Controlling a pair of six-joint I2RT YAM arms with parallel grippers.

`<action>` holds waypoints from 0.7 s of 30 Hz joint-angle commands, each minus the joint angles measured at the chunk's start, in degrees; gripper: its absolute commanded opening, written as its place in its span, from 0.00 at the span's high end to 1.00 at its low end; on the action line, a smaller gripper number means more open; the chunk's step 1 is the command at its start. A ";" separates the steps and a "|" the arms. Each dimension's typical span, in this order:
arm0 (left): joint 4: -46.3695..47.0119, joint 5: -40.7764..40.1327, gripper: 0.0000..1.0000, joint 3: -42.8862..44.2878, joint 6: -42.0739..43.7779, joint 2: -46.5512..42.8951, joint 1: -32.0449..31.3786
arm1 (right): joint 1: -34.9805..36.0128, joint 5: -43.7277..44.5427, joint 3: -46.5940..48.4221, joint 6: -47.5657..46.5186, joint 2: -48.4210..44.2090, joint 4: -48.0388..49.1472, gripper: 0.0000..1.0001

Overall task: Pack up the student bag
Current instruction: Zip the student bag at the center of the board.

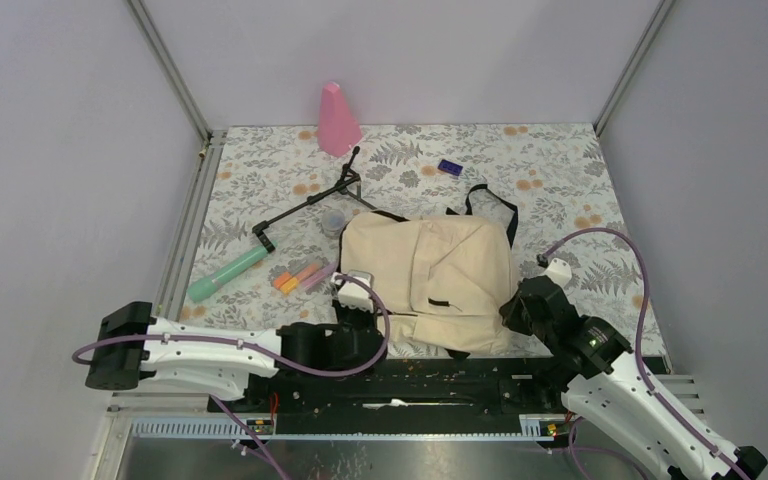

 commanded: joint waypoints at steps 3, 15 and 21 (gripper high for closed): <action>-1.62 -5.30 1.00 -3.39 -2.50 -6.74 3.06 | -0.29 9.25 0.08 0.12 -0.17 -1.35 1.00; 6.88 1.40 1.00 -7.86 9.97 -16.58 13.14 | -0.25 12.15 1.08 -0.12 -1.56 -1.40 1.00; 12.17 10.04 1.00 -8.68 17.54 -20.96 17.55 | -0.25 12.36 1.44 0.76 -1.72 -1.38 1.00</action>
